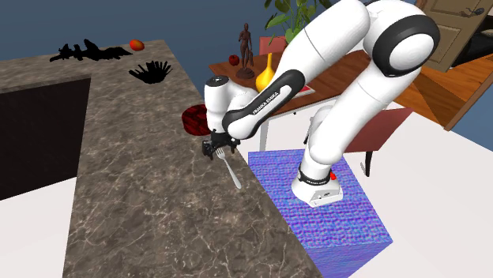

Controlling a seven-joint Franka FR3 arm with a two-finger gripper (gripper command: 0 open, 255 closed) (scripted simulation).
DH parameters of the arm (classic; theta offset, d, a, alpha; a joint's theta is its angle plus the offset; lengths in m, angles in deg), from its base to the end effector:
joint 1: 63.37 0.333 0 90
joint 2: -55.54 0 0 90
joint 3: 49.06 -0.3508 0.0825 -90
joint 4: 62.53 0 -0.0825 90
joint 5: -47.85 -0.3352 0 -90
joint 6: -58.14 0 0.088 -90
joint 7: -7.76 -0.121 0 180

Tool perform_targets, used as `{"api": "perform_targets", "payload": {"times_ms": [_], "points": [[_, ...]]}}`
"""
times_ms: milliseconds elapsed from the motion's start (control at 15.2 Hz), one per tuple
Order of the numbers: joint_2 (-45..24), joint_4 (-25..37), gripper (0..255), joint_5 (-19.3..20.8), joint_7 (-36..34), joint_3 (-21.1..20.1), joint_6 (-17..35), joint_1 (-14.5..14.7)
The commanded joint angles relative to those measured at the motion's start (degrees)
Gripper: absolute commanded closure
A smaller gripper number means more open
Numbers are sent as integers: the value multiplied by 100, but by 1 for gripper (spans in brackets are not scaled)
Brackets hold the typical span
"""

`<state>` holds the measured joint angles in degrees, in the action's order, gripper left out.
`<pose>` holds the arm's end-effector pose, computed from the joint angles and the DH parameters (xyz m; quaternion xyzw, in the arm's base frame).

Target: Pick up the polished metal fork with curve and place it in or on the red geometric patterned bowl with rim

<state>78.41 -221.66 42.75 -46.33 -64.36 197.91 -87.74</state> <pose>0.3229 -0.0520 0.3833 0.8287 -0.5587 0.0322 0.0105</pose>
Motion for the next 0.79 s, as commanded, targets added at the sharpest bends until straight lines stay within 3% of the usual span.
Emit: {"api": "perform_targets", "payload": {"times_ms": [0, 330, 396, 726], "points": [[-29, -9, 0, 4, -5, -5, 41, -4], [-28, -9, 0, 4, -5, -5, 39, -4], [-28, -9, 255, 4, -5, -5, 39, -4], [-22, -2, 255, 4, -3, -3, 27, -4]]}}
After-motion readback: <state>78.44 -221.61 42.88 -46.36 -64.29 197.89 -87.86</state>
